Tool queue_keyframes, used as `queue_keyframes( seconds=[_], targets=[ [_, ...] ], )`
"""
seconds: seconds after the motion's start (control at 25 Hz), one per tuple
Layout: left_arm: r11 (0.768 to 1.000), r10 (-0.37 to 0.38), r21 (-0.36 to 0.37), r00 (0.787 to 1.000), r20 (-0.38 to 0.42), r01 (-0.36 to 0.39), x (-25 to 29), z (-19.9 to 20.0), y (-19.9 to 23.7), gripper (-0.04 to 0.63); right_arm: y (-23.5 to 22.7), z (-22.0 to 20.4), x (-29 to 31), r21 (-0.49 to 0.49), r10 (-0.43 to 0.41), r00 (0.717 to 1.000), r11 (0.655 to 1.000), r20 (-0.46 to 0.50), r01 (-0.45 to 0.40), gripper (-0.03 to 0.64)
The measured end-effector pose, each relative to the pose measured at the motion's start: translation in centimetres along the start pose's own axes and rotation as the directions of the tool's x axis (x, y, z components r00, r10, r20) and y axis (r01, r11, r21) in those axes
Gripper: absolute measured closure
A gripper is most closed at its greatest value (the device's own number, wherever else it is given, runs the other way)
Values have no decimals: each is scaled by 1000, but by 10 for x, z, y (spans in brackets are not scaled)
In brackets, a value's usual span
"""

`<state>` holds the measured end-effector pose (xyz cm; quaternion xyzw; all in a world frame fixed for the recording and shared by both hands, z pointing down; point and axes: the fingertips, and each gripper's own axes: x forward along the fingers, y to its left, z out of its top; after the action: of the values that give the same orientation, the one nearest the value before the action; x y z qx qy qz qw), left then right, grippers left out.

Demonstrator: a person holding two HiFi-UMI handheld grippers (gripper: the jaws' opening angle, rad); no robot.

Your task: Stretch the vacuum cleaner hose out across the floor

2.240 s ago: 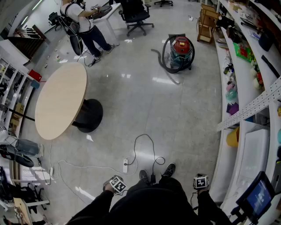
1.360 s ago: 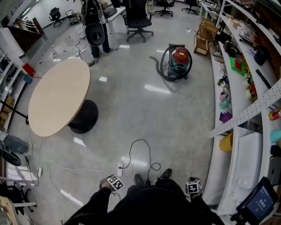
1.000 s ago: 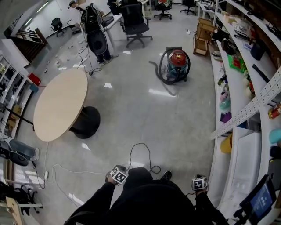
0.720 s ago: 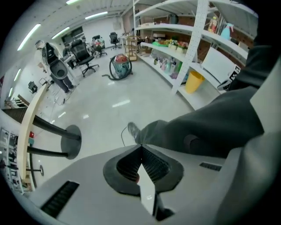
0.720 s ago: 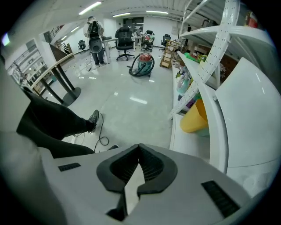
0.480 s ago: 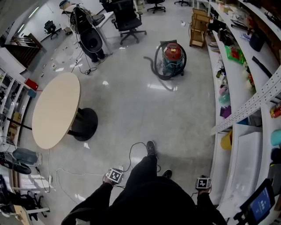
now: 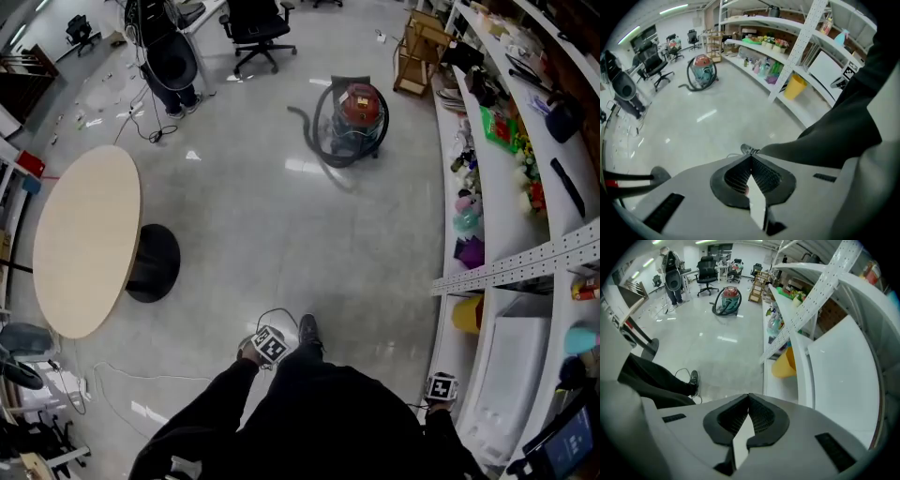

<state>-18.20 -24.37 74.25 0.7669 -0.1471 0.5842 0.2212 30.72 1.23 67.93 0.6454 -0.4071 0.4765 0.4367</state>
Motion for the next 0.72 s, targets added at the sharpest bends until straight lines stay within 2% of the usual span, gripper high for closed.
queue_keyframes(
  seconds=[0.08, 0.16, 0.24, 0.36, 0.44, 0.56, 0.64, 0.72],
  targets=[
    [998, -29, 63, 1000, 4, 29, 4, 23, 15, 578, 11, 67, -9, -21, -12, 993, 1000, 117, 14, 603],
    [995, -32, 96, 999, -25, 35, 7, 28, 37, 578, 30, 130, -19, -64, -22, 981, 997, 194, 35, 603],
    [996, -40, 75, 997, -67, 45, 8, 16, 53, 578, 55, 172, -26, -121, -1, 974, 992, 229, 30, 603],
    [999, -37, 21, 988, -150, 41, 2, -20, 81, 578, 97, 221, -29, -198, 76, 964, 980, 256, -25, 603],
    [1000, 8, 10, 976, -217, -6, -3, -44, 109, 578, 111, 245, -22, -227, 104, 964, 973, 246, -47, 603],
    [997, 63, -33, 951, -303, -76, -11, -71, 142, 578, 101, 254, 11, -240, 93, 983, 969, 161, -52, 603],
    [991, 76, -86, 947, -311, -107, -17, -67, 156, 578, 81, 258, 40, -255, 56, 994, 966, 98, -29, 603],
    [980, 98, -138, 954, -282, -142, -21, -44, 169, 578, 64, 272, 70, -274, 41, 998, 962, 47, -26, 603]
  ],
)
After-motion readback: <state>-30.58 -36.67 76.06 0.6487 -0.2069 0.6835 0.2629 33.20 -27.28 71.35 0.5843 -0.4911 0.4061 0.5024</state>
